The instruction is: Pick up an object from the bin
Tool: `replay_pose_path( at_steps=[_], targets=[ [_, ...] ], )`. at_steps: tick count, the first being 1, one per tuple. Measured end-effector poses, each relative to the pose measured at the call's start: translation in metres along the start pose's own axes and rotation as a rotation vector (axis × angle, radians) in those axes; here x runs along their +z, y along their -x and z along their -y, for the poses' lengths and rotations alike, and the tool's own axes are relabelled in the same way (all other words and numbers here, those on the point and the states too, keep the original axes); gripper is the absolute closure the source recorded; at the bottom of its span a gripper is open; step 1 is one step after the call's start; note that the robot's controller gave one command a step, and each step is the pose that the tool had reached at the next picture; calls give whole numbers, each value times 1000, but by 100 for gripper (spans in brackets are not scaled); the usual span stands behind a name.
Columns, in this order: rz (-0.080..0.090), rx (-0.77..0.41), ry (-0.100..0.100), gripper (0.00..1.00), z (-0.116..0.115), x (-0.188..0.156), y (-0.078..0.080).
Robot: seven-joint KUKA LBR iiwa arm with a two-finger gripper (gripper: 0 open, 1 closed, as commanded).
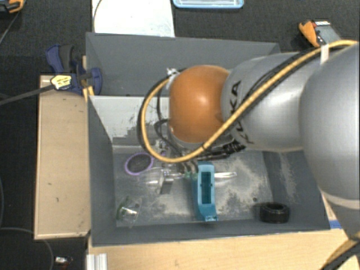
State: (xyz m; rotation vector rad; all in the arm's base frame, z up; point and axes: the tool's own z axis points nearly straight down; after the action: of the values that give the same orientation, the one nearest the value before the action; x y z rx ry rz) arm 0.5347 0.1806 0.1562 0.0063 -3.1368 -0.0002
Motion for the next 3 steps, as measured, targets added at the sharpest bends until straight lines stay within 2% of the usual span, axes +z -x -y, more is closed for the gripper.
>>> replay_pose_path(
  at_steps=[1,2,3],
  targets=[
    [7,6,2,0,1,-5,2],
    [16,-212,2,0,19,61,47],
    [10,-172,4,0,40,84,56]
  ],
)
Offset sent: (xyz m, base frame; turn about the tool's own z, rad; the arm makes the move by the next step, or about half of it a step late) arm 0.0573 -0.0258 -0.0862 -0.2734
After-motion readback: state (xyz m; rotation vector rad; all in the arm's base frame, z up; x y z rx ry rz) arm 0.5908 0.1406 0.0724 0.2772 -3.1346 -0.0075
